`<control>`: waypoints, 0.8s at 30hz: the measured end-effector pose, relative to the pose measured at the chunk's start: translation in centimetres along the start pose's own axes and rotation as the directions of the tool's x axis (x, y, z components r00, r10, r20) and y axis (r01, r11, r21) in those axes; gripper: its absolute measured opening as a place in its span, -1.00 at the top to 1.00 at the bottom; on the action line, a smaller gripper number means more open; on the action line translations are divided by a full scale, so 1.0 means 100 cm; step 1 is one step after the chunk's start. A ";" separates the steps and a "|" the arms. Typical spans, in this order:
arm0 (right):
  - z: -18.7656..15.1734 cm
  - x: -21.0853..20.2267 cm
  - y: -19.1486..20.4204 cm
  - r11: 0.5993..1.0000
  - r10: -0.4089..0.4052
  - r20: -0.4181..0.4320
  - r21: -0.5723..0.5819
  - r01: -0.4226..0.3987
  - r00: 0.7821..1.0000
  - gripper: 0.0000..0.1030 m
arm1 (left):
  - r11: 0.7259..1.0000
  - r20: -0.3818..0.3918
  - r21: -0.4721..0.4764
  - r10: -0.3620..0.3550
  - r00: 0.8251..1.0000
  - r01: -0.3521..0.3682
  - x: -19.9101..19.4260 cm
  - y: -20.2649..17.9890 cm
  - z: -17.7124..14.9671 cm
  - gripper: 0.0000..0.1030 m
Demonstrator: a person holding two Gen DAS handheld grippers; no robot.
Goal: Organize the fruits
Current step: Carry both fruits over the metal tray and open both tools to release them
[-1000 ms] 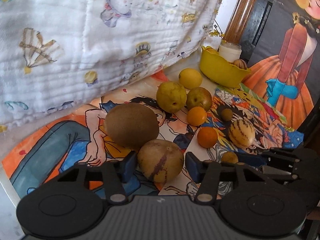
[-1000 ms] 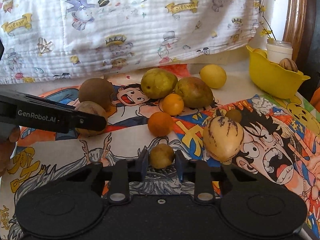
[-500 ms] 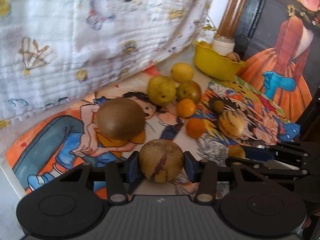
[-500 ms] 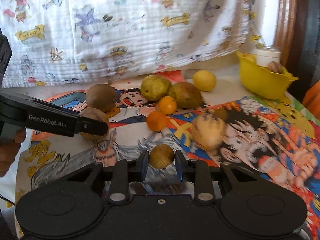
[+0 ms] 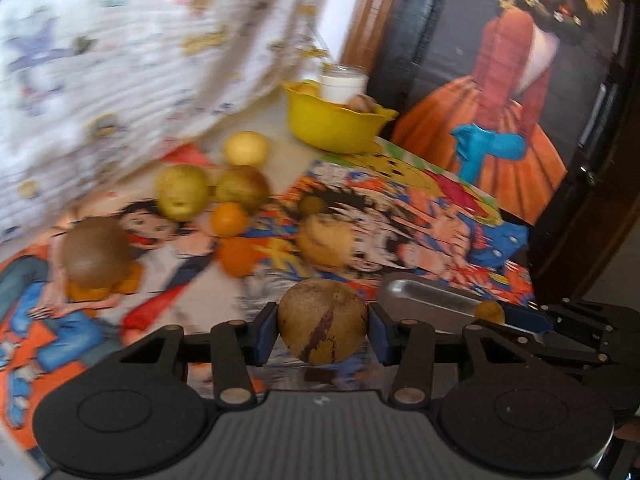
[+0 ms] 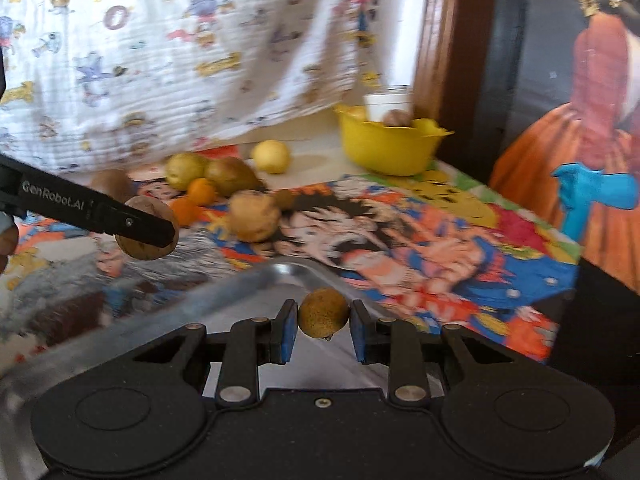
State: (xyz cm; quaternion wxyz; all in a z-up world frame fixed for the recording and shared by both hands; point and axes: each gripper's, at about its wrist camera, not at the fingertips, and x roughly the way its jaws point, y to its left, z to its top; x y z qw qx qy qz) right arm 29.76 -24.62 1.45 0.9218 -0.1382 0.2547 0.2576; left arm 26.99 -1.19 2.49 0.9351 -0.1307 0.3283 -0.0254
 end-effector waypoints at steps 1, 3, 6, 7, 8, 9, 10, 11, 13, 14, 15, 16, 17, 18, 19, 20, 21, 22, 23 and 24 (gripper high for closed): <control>-0.004 0.000 -0.004 1.000 -0.014 0.006 0.000 0.014 1.000 0.42 | 1.000 -0.001 0.014 -0.011 1.000 0.011 0.004 -0.008 0.001 0.01; -0.009 0.001 -0.009 0.999 -0.036 0.011 0.001 0.036 0.999 0.42 | 0.999 0.001 0.035 -0.032 0.999 0.032 0.012 -0.023 0.002 0.01; -0.017 0.004 -0.016 0.999 -0.054 0.011 -0.003 0.054 0.998 0.42 | 0.995 -0.004 0.065 -0.071 0.997 0.071 0.028 -0.043 0.005 0.01; -0.020 0.004 -0.018 0.998 -0.058 0.010 -0.007 0.058 0.998 0.42 | 0.994 -0.007 0.075 -0.079 0.997 0.080 0.033 -0.048 0.004 0.01; -0.022 0.006 -0.020 0.998 -0.063 0.008 -0.010 0.063 0.998 0.42 | 0.993 -0.012 0.086 -0.084 0.996 0.085 0.038 -0.052 0.004 0.01; -0.024 0.007 -0.021 0.998 -0.069 0.006 -0.012 0.069 0.998 0.42 | 0.991 -0.018 0.098 -0.087 0.996 0.088 0.044 -0.057 0.003 0.01; -0.027 0.008 -0.023 0.997 -0.075 0.003 -0.011 0.075 0.997 0.42 | 0.989 -0.025 0.113 -0.089 0.996 0.091 0.049 -0.062 0.002 0.01; -0.029 0.009 -0.026 0.997 -0.079 0.000 -0.007 0.079 0.997 0.42 | 0.988 -0.030 0.126 -0.089 0.996 0.093 0.053 -0.065 0.001 0.01; -0.033 0.012 -0.030 0.997 -0.082 -0.008 0.004 0.082 0.997 0.42 | 0.983 -0.036 0.156 -0.089 0.995 0.094 0.061 -0.072 -0.002 0.01; -0.034 0.013 -0.032 0.997 -0.083 -0.010 0.009 0.083 0.997 0.42 | 0.982 -0.039 0.166 -0.088 0.995 0.093 0.065 -0.075 -0.003 0.01; -0.036 0.013 -0.033 0.996 -0.083 -0.011 0.012 0.083 0.996 0.42 | 0.981 -0.042 0.173 -0.086 0.995 0.092 0.068 -0.076 -0.004 0.01; -0.037 0.014 -0.034 0.996 -0.083 -0.010 0.015 0.083 0.997 0.42 | 0.979 -0.046 0.179 -0.087 0.995 0.094 0.070 -0.078 -0.004 0.01; -0.038 0.014 -0.034 0.996 -0.082 -0.008 0.018 0.082 0.997 0.41 | 0.978 -0.049 0.183 -0.088 0.995 0.096 0.073 -0.080 -0.005 0.01; -0.038 0.014 -0.035 0.996 -0.084 -0.005 0.022 0.084 0.996 0.41 | 0.977 -0.052 0.188 -0.088 0.995 0.096 0.075 -0.081 -0.005 0.01; -0.039 0.014 -0.035 0.996 -0.085 -0.002 0.026 0.085 0.996 0.41 | 0.977 -0.054 0.193 -0.086 0.995 0.095 0.077 -0.082 -0.006 0.01; -0.039 0.014 -0.035 0.996 -0.085 0.000 0.029 0.085 0.996 0.41 | 0.976 -0.059 0.197 -0.083 0.995 0.093 0.080 -0.083 -0.006 0.01; -0.040 0.014 -0.035 0.996 -0.085 0.003 0.031 0.085 0.996 0.41 | 0.976 -0.063 0.200 -0.080 0.995 0.091 0.082 -0.084 -0.007 0.01; -0.041 0.014 -0.035 0.996 -0.085 0.005 0.030 0.085 0.996 0.41 | 0.976 -0.066 0.199 -0.079 0.995 0.090 0.084 -0.084 -0.007 0.01; -0.040 0.014 -0.035 0.996 -0.086 0.005 0.028 0.086 0.996 0.41 | 0.976 -0.070 0.198 -0.078 0.994 0.091 0.086 -0.083 -0.008 0.00; -0.041 0.014 -0.035 0.996 -0.089 0.008 0.023 0.088 0.996 0.41 | 0.976 -0.072 0.197 -0.078 0.994 0.091 0.087 -0.083 -0.008 0.00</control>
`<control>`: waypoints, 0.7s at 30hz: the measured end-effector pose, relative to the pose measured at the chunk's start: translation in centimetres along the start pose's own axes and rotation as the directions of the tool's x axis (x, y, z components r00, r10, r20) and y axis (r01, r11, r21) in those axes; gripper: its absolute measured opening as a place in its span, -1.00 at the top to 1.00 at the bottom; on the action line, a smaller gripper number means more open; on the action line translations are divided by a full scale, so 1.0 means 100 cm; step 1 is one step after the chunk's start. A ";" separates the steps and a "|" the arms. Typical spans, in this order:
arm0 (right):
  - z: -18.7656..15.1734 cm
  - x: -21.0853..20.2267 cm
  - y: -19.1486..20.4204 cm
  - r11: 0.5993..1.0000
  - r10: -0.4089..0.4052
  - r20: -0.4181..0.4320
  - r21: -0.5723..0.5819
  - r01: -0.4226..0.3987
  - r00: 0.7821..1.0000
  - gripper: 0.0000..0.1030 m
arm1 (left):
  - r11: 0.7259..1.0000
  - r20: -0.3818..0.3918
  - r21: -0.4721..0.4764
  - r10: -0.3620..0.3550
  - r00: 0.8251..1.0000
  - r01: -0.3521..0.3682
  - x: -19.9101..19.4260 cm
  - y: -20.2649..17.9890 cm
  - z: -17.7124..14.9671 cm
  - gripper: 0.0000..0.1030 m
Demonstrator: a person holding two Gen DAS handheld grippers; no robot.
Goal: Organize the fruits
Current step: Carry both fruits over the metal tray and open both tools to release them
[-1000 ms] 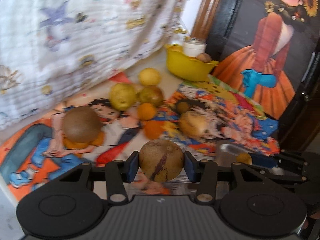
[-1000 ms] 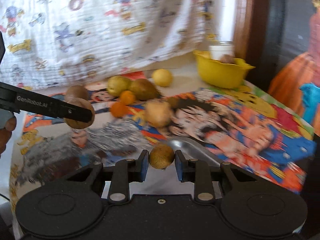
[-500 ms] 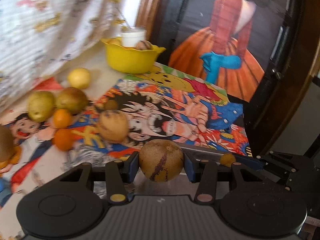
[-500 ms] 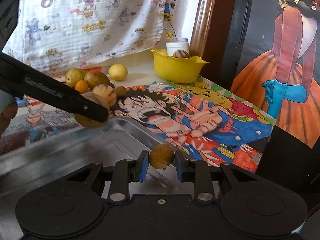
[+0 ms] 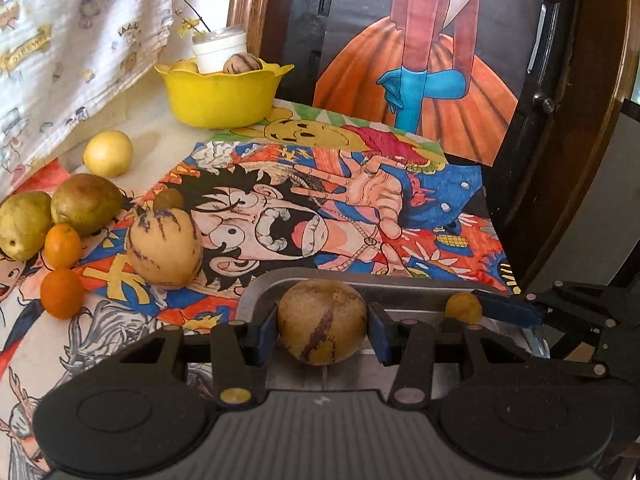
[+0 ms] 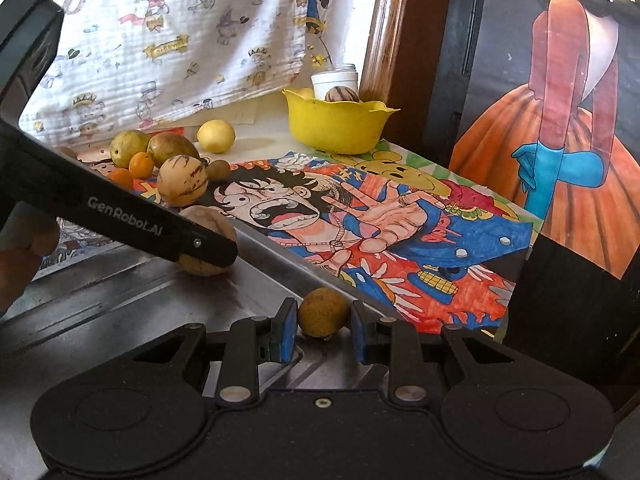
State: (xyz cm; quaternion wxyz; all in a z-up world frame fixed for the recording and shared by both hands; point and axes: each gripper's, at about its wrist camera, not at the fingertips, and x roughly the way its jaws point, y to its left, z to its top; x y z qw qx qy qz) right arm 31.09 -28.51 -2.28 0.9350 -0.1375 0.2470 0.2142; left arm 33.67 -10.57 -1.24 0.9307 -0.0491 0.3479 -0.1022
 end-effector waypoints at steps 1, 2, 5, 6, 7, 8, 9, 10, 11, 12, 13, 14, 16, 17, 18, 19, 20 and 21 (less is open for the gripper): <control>0.000 0.000 0.000 1.000 -0.004 0.004 -0.004 0.004 1.000 0.41 | 1.000 0.002 -0.001 0.000 1.000 0.000 0.001 0.000 0.000 0.00; 0.000 -0.001 0.001 1.000 -0.009 0.007 -0.008 0.009 1.000 0.41 | 1.000 0.004 0.000 0.000 1.000 0.000 0.001 0.000 0.000 0.00; -0.002 -0.001 0.003 1.000 -0.018 0.014 -0.012 0.018 1.000 0.39 | 1.000 0.007 -0.001 -0.001 1.000 0.001 0.002 0.000 0.000 -0.03; -0.002 -0.001 0.002 1.000 -0.017 0.013 -0.011 0.017 1.000 0.38 | 1.000 0.007 -0.004 -0.002 1.000 0.002 0.002 0.001 0.000 -0.03; -0.002 -0.002 0.002 1.000 -0.018 0.013 -0.009 0.018 1.000 0.37 | 1.000 0.006 -0.009 -0.004 1.000 0.004 0.001 0.002 0.000 -0.04; -0.002 -0.002 0.003 1.000 -0.018 0.013 -0.006 0.018 1.000 0.36 | 1.000 0.004 -0.015 -0.006 1.000 0.007 0.001 0.002 0.000 -0.05; -0.003 -0.003 0.003 1.000 -0.020 0.013 -0.004 0.020 1.000 0.31 | 1.000 0.001 -0.022 -0.008 1.000 0.008 0.002 0.003 0.000 -0.05; -0.003 -0.004 0.003 1.000 -0.022 0.012 -0.002 0.022 1.000 0.27 | 0.999 -0.001 -0.030 -0.010 1.000 0.010 0.001 0.004 0.000 -0.07; -0.003 -0.006 0.003 1.000 -0.022 0.011 -0.001 0.022 1.000 0.24 | 0.999 0.000 -0.034 -0.005 1.000 0.005 0.001 0.005 0.001 -0.08; -0.004 -0.007 0.003 1.000 -0.022 0.008 0.000 0.022 1.000 0.18 | 0.999 0.000 -0.035 -0.007 1.000 0.007 0.000 0.005 0.001 -0.09; -0.004 -0.009 0.004 1.000 -0.022 0.007 0.003 0.022 1.000 0.13 | 0.999 0.000 -0.036 -0.009 1.000 0.009 -0.002 0.005 0.001 -0.14; -0.004 -0.011 0.004 1.000 -0.024 0.006 0.006 0.024 1.000 0.10 | 0.999 0.001 -0.037 -0.011 1.000 0.011 -0.004 0.005 0.000 -0.22; -0.004 -0.018 0.005 1.000 -0.025 0.009 0.012 0.025 1.000 -0.03 | 0.999 0.014 -0.036 -0.012 1.000 0.013 -0.011 0.004 -0.001 -0.36; -0.004 -0.022 0.007 1.000 -0.028 0.012 0.016 0.027 1.000 -0.07 | 0.999 0.021 -0.035 -0.012 1.000 0.013 -0.015 0.004 -0.002 -0.45; -0.005 -0.026 0.008 0.999 -0.029 0.016 0.020 0.029 0.999 -0.14 | 0.999 0.029 -0.038 -0.006 1.000 0.007 -0.019 0.004 -0.003 -0.49; -0.005 -0.031 0.009 0.999 -0.029 0.020 0.027 0.029 0.999 -0.21 | 0.999 0.038 -0.043 -0.001 0.999 0.003 -0.024 0.005 -0.004 -0.55; -0.005 -0.036 0.010 0.999 -0.030 0.023 0.035 0.029 0.999 -0.25 | 0.999 0.045 -0.049 0.000 0.999 0.002 -0.029 0.006 -0.005 -0.58; -0.005 -0.041 0.011 0.999 -0.028 0.027 0.045 0.027 0.999 -0.34 | 0.998 0.049 -0.057 0.001 0.999 0.002 -0.034 0.008 -0.006 -0.60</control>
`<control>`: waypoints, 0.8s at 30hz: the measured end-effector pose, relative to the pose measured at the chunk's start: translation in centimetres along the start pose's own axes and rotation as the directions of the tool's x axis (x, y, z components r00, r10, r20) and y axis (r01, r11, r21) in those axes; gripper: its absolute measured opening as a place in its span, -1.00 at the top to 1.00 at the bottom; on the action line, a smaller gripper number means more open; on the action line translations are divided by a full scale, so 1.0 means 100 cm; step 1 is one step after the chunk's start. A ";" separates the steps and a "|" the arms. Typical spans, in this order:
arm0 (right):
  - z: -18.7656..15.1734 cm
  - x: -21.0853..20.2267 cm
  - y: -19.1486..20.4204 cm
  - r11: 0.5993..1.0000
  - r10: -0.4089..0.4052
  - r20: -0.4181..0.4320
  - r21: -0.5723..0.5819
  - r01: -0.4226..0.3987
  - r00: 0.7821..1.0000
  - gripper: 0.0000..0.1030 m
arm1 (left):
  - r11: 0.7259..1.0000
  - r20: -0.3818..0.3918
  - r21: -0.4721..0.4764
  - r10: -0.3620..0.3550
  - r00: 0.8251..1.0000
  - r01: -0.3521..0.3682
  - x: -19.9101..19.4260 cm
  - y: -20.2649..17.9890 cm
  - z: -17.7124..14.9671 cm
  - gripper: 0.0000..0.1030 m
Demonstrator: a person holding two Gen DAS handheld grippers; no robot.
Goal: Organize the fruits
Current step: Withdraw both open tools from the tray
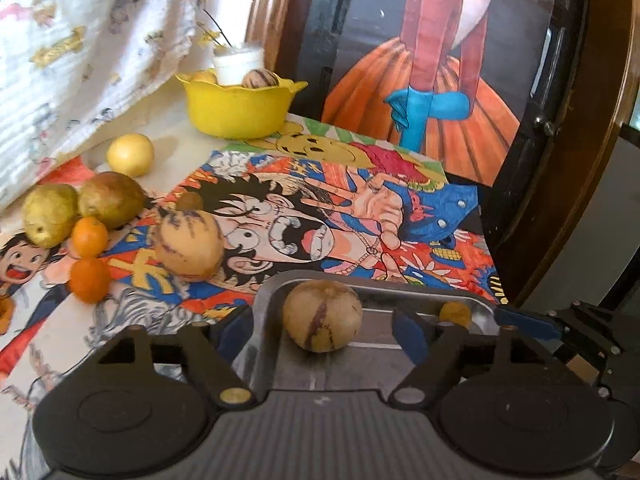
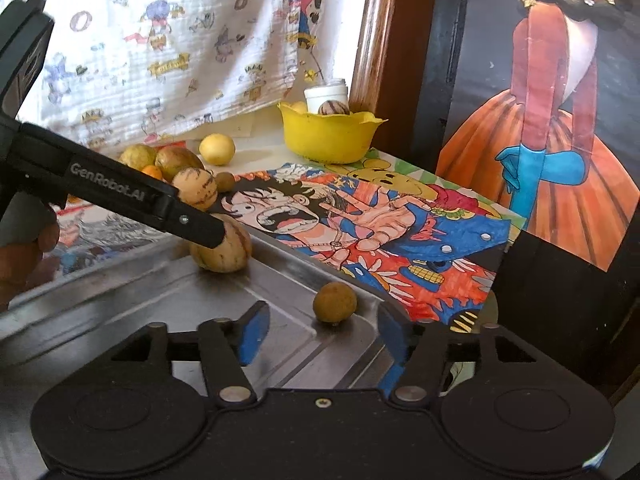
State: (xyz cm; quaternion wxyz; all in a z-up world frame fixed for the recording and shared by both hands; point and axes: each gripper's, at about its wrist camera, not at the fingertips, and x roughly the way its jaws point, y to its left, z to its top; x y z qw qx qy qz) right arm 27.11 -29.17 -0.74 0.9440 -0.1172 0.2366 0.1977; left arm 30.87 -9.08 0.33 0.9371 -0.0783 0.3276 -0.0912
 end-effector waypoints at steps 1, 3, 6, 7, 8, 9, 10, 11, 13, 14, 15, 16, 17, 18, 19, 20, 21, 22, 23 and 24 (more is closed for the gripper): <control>0.000 -0.006 0.001 1.000 0.002 0.005 0.008 -0.002 1.000 -0.42 | 1.000 0.003 -0.010 0.001 1.000 -0.001 -0.005 0.002 -0.001 -0.65; -0.001 -0.016 0.005 1.000 0.005 0.015 0.022 -0.006 1.000 -0.52 | 1.000 0.011 -0.027 0.005 1.000 -0.005 -0.015 0.005 -0.004 -0.75; -0.001 -0.034 0.013 0.999 0.009 0.036 0.039 -0.010 0.999 -0.71 | 0.999 0.030 -0.038 0.014 0.999 -0.013 -0.034 0.010 -0.010 -0.92; -0.001 -0.039 0.016 0.999 0.010 0.042 0.043 -0.012 0.999 -0.79 | 0.999 0.038 -0.040 0.019 0.999 -0.017 -0.041 0.012 -0.013 -0.97; 0.000 -0.045 0.019 0.999 0.012 0.047 0.047 -0.015 0.999 -0.85 | 0.999 0.045 -0.039 0.025 0.999 -0.024 -0.048 0.014 -0.015 -0.99; 0.000 -0.051 0.023 0.998 0.013 0.052 0.055 -0.016 0.999 -0.94 | 0.999 0.053 -0.040 0.033 0.998 -0.031 -0.055 0.016 -0.017 -0.99; -0.001 -0.057 0.026 0.998 0.016 0.057 0.064 -0.019 0.998 -0.97 | 0.999 0.059 -0.040 0.039 0.997 -0.037 -0.062 0.017 -0.019 -0.99; -0.001 -0.065 0.031 0.997 0.022 0.063 0.070 -0.027 0.998 -0.98 | 0.998 0.064 -0.041 0.043 0.997 -0.041 -0.069 0.019 -0.022 -0.99; -0.002 -0.079 0.041 0.996 0.044 0.069 0.072 -0.049 0.997 -0.99 | 0.998 0.081 -0.042 0.048 0.996 -0.045 -0.085 0.023 -0.029 -0.99; -0.003 -0.086 0.046 0.996 0.051 0.072 0.070 -0.056 0.996 -0.99 | 0.998 0.092 -0.035 0.051 0.994 -0.048 -0.092 0.025 -0.033 -0.99; -0.004 -0.093 0.051 0.996 0.056 0.074 0.070 -0.061 0.996 -0.99 | 0.998 0.099 -0.025 0.056 0.993 -0.054 -0.098 0.025 -0.036 -0.99; -0.005 -0.100 0.056 0.995 0.058 0.074 0.072 -0.063 0.996 -0.99 | 0.998 0.107 -0.011 0.062 0.992 -0.062 -0.105 0.026 -0.040 -0.99; -0.007 -0.107 0.062 0.995 0.059 0.074 0.077 -0.065 0.995 -0.99 | 0.998 0.113 0.001 0.067 0.991 -0.067 -0.112 0.027 -0.044 -0.99; -0.009 -0.113 0.067 0.994 0.062 0.072 0.087 -0.068 0.996 -0.99 | 0.997 0.119 0.011 0.071 0.990 -0.073 -0.118 0.029 -0.048 -0.99; -0.011 -0.119 0.071 0.993 0.063 0.067 0.097 -0.070 0.996 -0.99 | 0.997 0.123 0.019 0.074 0.990 -0.077 -0.125 0.030 -0.053 -0.99; -0.012 -0.124 0.074 0.992 0.063 0.063 0.107 -0.070 0.996 -0.99 | 0.997 0.124 0.024 0.074 0.989 -0.078 -0.131 0.031 -0.057 -0.99; -0.014 -0.128 0.077 0.991 0.062 0.058 0.119 -0.069 0.996 -0.99 | 0.996 0.125 0.030 0.074 0.989 -0.078 -0.138 0.032 -0.061 -0.99; -0.016 -0.133 0.081 0.989 0.060 0.052 0.130 -0.067 0.997 -0.99 | 0.996 0.128 0.036 0.074 0.989 -0.080 -0.145 0.033 -0.065 -0.99; -0.019 -0.139 0.084 0.988 0.056 0.046 0.143 -0.062 0.997 -0.99 | 0.996 0.131 0.038 0.074 0.989 -0.080 -0.150 0.035 -0.069 -0.99; -0.021 -0.142 0.087 0.986 0.052 0.040 0.156 -0.058 0.998 -0.99 | 0.996 0.135 0.038 0.075 0.988 -0.081 -0.156 0.036 -0.073 -0.99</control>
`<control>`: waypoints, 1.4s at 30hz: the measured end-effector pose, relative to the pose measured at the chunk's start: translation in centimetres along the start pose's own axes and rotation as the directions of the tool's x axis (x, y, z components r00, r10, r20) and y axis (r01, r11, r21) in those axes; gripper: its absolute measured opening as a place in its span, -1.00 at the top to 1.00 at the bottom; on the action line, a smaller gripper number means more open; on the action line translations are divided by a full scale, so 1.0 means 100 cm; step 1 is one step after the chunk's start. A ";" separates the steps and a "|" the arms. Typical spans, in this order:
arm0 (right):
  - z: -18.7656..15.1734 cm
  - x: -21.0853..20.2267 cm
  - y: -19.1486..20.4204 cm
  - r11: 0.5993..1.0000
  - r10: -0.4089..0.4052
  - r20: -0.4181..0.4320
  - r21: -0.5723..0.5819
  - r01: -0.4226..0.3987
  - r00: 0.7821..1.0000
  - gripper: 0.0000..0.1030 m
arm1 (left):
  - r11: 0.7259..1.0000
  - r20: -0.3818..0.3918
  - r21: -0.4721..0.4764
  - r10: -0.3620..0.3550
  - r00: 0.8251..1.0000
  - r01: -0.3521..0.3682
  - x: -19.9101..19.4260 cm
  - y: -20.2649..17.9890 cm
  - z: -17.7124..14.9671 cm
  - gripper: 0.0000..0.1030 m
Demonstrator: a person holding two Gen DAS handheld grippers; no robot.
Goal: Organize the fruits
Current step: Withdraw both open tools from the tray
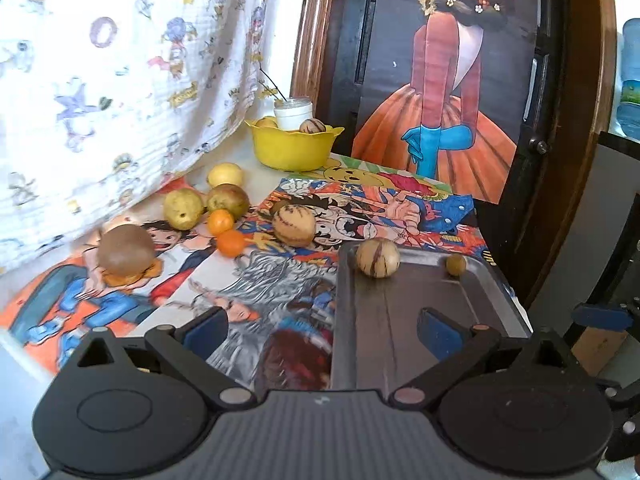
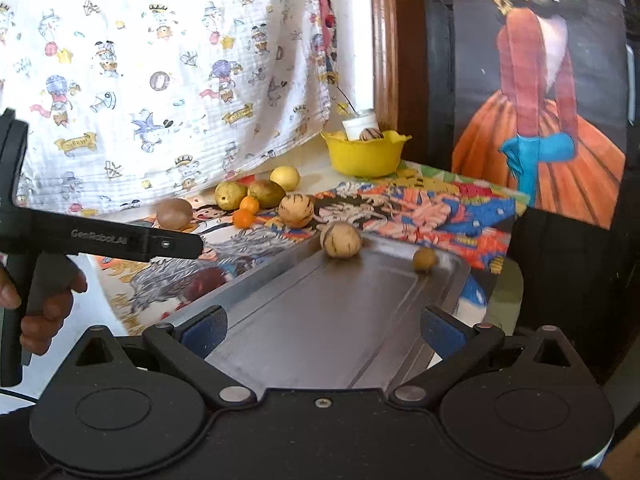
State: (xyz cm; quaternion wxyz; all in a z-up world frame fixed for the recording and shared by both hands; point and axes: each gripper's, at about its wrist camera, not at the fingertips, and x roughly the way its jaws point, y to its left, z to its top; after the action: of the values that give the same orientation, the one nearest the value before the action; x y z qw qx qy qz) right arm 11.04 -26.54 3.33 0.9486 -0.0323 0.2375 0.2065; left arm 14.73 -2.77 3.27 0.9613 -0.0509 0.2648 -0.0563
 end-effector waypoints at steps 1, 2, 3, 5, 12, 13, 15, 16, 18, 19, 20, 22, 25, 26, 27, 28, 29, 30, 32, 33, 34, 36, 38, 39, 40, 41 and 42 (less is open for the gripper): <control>-0.003 -0.004 0.003 1.000 -0.005 -0.008 0.017 0.005 1.000 -0.99 | 1.000 0.003 -0.002 -0.001 1.000 0.001 -0.006 0.002 -0.003 -0.99; -0.005 -0.007 0.005 0.999 -0.008 -0.016 0.031 0.008 1.000 -0.99 | 1.000 0.004 -0.003 -0.004 1.000 0.004 -0.011 0.003 -0.005 -0.99; -0.008 -0.010 0.008 0.999 -0.009 -0.026 0.044 0.011 1.000 -0.99 | 1.000 0.003 -0.003 -0.008 1.000 0.008 -0.015 0.005 -0.008 -0.99; -0.014 -0.016 0.014 0.998 -0.011 -0.045 0.062 0.014 0.999 -0.99 | 1.000 0.000 0.001 -0.012 1.000 0.012 -0.024 0.007 -0.014 -0.99; -0.028 -0.024 0.035 0.997 -0.026 -0.111 0.063 0.033 0.993 -0.99 | 1.000 -0.018 -0.014 -0.015 1.000 0.015 -0.045 0.021 -0.033 -0.99; -0.029 -0.025 0.037 0.997 -0.027 -0.116 0.066 0.035 0.993 -0.99 | 1.000 -0.021 -0.015 -0.012 1.000 0.012 -0.047 0.023 -0.035 -0.99; -0.030 -0.026 0.040 0.997 -0.021 -0.122 0.073 0.030 0.992 -0.99 | 1.000 -0.026 -0.017 -0.009 1.000 0.009 -0.051 0.027 -0.040 -0.99; -0.030 -0.026 0.042 0.997 -0.017 -0.127 0.077 0.027 0.992 -0.99 | 1.000 -0.029 -0.018 -0.009 1.000 0.008 -0.053 0.029 -0.042 -0.99; -0.031 -0.024 0.047 0.997 -0.010 -0.146 0.078 0.022 0.989 -0.99 | 1.000 -0.040 -0.021 -0.010 0.999 0.009 -0.055 0.034 -0.047 -0.99; -0.031 -0.023 0.049 0.997 -0.006 -0.155 0.078 0.018 0.988 -0.99 | 1.000 -0.045 -0.024 -0.011 0.999 0.010 -0.056 0.037 -0.049 -0.99; -0.032 -0.022 0.051 0.997 -0.001 -0.163 0.080 0.014 0.987 -0.99 | 1.000 -0.049 -0.028 -0.011 0.999 0.010 -0.057 0.039 -0.051 -0.99; -0.032 -0.020 0.054 0.997 0.003 -0.178 0.080 0.011 0.984 -0.99 | 0.999 -0.058 -0.038 -0.011 0.998 0.008 -0.059 0.045 -0.055 -0.99; -0.031 -0.016 0.059 0.997 0.007 -0.193 0.073 0.008 0.981 -0.99 | 0.999 -0.064 -0.051 -0.007 0.998 0.003 -0.060 0.053 -0.059 -0.99; -0.030 -0.015 0.060 0.998 0.009 -0.197 0.070 0.005 0.980 -0.99 | 0.998 -0.065 -0.055 -0.002 0.998 -0.001 -0.061 0.056 -0.060 -0.99; -0.029 -0.014 0.061 0.998 0.012 -0.200 0.067 0.002 0.980 -0.99 | 0.998 -0.065 -0.060 0.003 0.998 -0.006 -0.061 0.059 -0.060 -0.99; -0.027 -0.012 0.063 0.998 0.014 -0.205 0.065 -0.001 0.979 -0.99 | 0.998 -0.065 -0.065 0.008 0.998 -0.012 -0.062 0.063 -0.061 -0.99; -0.026 -0.010 0.065 0.998 0.018 -0.208 0.062 -0.005 0.978 -0.99 | 0.997 -0.064 -0.071 0.014 0.998 -0.019 -0.061 0.067 -0.060 -0.99; -0.024 -0.008 0.067 0.998 0.024 -0.212 0.057 -0.012 0.977 -0.99 | 0.997 -0.064 -0.076 0.021 0.998 -0.026 -0.061 0.071 -0.060 -0.99; -0.020 -0.002 0.070 0.999 0.032 -0.218 0.046 -0.022 0.975 -0.99 | 0.995 -0.063 -0.087 0.037 0.997 -0.043 -0.060 0.079 -0.059 -0.99; -0.018 0.001 0.072 0.999 0.033 -0.221 0.038 -0.026 0.975 -0.99 | 0.995 -0.064 -0.090 0.044 0.997 -0.050 -0.059 0.083 -0.058 -0.99; -0.016 0.005 0.074 0.999 0.035 -0.223 0.029 -0.029 0.974 -0.99 | 0.994 -0.064 -0.094 0.053 0.997 -0.059 -0.058 0.087 -0.057 -0.99; -0.011 0.012 0.076 0.999 0.038 -0.225 0.011 -0.036 0.974 -0.99 | 0.993 -0.064 -0.097 0.067 0.996 -0.073 -0.056 0.095 -0.056 -0.99; -0.003 0.019 0.079 0.999 0.043 -0.226 -0.009 -0.046 0.973 -0.99 | 0.991 -0.063 -0.097 0.084 0.994 -0.090 -0.054 0.103 -0.053 -0.99; 0.001 0.023 0.080 0.998 0.047 -0.224 -0.020 -0.053 0.973 -0.99 | 0.990 -0.062 -0.098 0.093 0.994 -0.099 -0.053 0.107 -0.052 -0.99; 0.007 0.028 0.081 0.997 0.057 -0.222 -0.028 -0.065 0.973 -0.99 | 0.989 -0.061 -0.099 0.103 0.993 -0.108 -0.052 0.111 -0.050 -0.99; 0.013 0.031 0.081 0.996 0.074 -0.222 -0.024 -0.081 0.972 -0.99 | 0.988 -0.059 -0.100 0.112 0.992 -0.117 -0.050 0.115 -0.048 -0.99; 0.020 0.035 0.081 0.994 0.101 -0.222 -0.006 -0.105 0.970 -0.99 | 0.987 -0.055 -0.101 0.123 0.991 -0.128 -0.049 0.119 -0.045 -0.99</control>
State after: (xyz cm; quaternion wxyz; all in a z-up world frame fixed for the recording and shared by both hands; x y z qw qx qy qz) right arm 11.47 -17.48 3.79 0.9038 -0.0511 0.3414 0.2528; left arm 9.22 9.40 0.36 0.9522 -0.0831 0.2935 0.0169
